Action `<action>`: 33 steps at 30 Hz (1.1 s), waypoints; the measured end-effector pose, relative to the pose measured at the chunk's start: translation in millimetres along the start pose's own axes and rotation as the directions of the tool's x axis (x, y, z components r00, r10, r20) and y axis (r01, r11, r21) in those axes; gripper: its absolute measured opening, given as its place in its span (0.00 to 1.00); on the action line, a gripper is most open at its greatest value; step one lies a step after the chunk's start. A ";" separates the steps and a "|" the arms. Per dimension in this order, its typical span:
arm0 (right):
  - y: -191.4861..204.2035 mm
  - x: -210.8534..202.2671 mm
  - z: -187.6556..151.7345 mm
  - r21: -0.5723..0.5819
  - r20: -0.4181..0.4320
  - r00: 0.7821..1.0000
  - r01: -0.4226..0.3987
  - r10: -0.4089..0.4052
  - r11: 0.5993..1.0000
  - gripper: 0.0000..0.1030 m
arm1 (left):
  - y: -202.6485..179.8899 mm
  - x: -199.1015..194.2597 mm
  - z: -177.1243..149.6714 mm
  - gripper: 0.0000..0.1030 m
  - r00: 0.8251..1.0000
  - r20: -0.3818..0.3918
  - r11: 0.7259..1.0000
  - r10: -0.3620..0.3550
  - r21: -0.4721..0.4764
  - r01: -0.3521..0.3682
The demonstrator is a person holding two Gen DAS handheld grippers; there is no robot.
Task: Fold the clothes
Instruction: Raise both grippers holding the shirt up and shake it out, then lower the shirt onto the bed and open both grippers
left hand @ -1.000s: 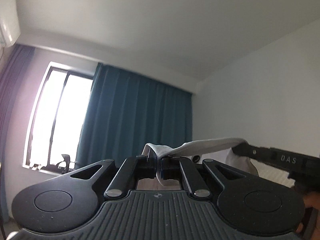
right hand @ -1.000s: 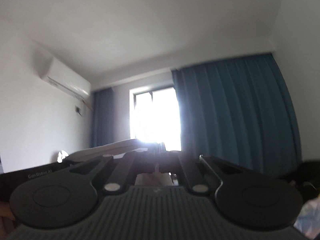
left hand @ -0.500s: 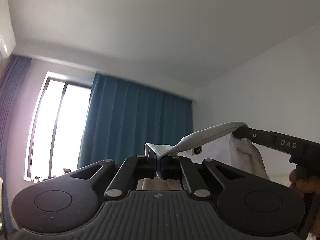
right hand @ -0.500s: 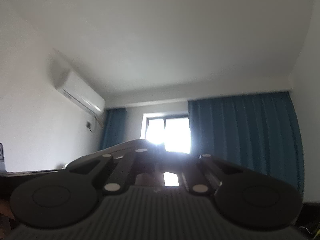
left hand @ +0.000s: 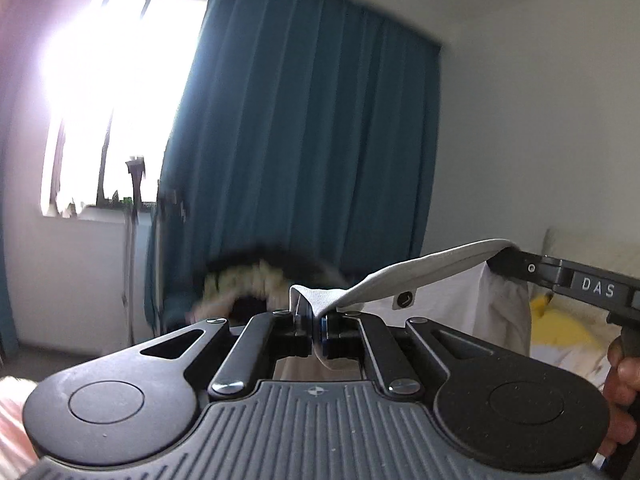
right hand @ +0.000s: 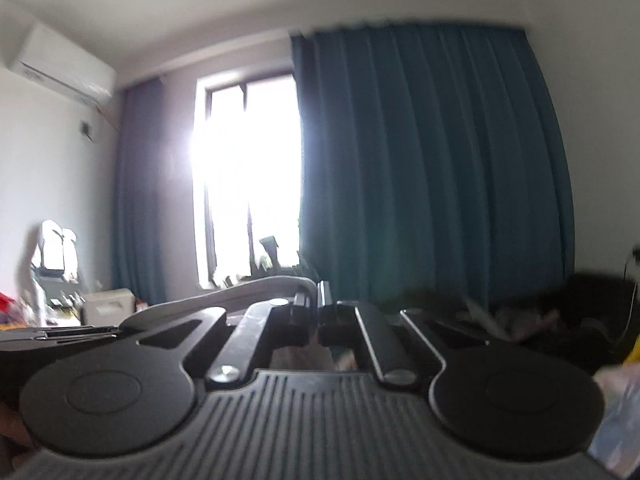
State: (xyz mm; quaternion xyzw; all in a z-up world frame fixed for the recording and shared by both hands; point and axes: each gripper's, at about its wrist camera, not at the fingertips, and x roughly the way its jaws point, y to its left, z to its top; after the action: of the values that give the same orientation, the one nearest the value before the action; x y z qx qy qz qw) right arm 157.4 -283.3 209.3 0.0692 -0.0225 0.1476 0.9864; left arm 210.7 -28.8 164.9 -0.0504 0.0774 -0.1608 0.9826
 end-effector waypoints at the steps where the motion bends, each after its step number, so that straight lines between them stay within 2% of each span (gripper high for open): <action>1: -11.7 23.8 -20.9 0.005 -0.024 1.000 0.009 -0.008 1.000 0.04 | 6.7 31.6 -15.2 0.05 0.999 -0.043 1.000 0.005 -0.009 -0.006; 3: -37.4 71.4 -64.6 0.009 -0.091 0.995 0.028 -0.027 1.000 0.04 | 17.5 90.9 -47.9 0.05 0.992 -0.121 1.000 0.020 -0.014 -0.022; 6: -76.1 135.4 -134.3 0.021 -0.195 0.980 0.048 -0.043 0.999 0.04 | 29.0 166.5 -102.1 0.05 0.974 -0.224 0.998 0.048 0.039 -0.040; 9: -109.3 189.7 -194.4 0.070 -0.301 0.953 0.063 -0.039 0.996 0.04 | 56.0 220.2 -145.3 0.06 0.941 -0.332 0.997 0.065 0.057 -0.049; 11: -127.4 218.6 -228.8 0.113 -0.370 0.928 0.081 -0.034 0.990 0.04 | 77.7 251.0 -162.8 0.06 0.915 -0.395 0.997 0.078 0.058 -0.060; 13: -140.7 243.2 -262.9 0.139 -0.456 0.889 0.103 -0.029 0.985 0.04 | 92.7 269.2 -186.1 0.06 0.882 -0.462 0.996 0.091 0.046 -0.079; 16: -147.6 275.3 -301.3 0.142 -0.596 0.803 0.139 -0.028 0.980 0.05 | 114.9 273.4 -213.4 0.08 0.847 -0.525 0.995 0.085 0.007 -0.095; 17: -144.7 278.7 -310.5 0.142 -0.610 0.792 0.145 -0.029 0.979 0.06 | 118.8 283.4 -206.4 0.08 0.851 -0.519 0.996 0.082 0.004 -0.094; 20: -143.2 279.1 -318.8 0.144 -0.625 0.781 0.149 -0.027 0.978 0.10 | 116.4 274.5 -204.5 0.10 0.853 -0.517 0.997 0.077 0.026 -0.074; 21: -141.0 279.5 -315.4 0.138 -0.627 0.779 0.152 -0.032 0.979 0.15 | 114.5 270.1 -200.6 0.18 0.850 -0.521 0.997 0.078 0.036 -0.070; 22: -140.5 278.5 -310.7 0.129 -0.629 0.776 0.161 -0.045 0.978 0.37 | 111.3 258.3 -196.3 0.33 0.847 -0.527 0.997 0.074 0.035 -0.065; 23: -143.2 274.5 -306.9 0.131 -0.628 0.777 0.170 -0.051 0.977 0.64 | 111.0 248.3 -189.9 0.45 0.851 -0.521 0.997 0.070 0.026 -0.066; 24: -143.9 267.1 -302.4 0.144 -0.623 0.781 0.171 -0.045 0.975 0.70 | 110.6 238.3 -183.4 0.68 0.854 -0.515 0.998 0.066 0.017 -0.067; 25: -143.5 260.3 -295.8 0.155 -0.620 0.784 0.169 -0.037 0.973 0.71 | 110.2 226.9 -177.1 0.74 0.865 -0.499 0.998 0.057 0.020 -0.054; 26: -140.7 252.7 -286.3 0.161 -0.621 0.783 0.162 -0.028 0.974 0.71 | 108.5 215.7 -170.5 0.74 0.877 -0.479 0.999 0.045 0.034 -0.032; 29: -130.6 211.6 -257.6 0.152 -0.613 0.789 0.164 -0.037 0.975 0.71 | 106.7 169.9 -151.0 0.74 0.889 -0.457 0.999 0.026 0.052 -0.003; 33: -106.8 141.1 -220.2 0.157 -0.571 0.820 0.156 -0.039 0.975 0.71 | 100.1 96.7 -134.8 0.74 0.911 -0.413 0.998 0.008 0.057 0.017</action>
State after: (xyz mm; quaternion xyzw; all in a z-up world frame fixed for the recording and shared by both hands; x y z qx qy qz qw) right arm 328.9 -312.2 -13.2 0.1206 0.2885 0.1118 0.9432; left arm 309.4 24.3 6.8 0.0140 0.2782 -0.1725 0.9448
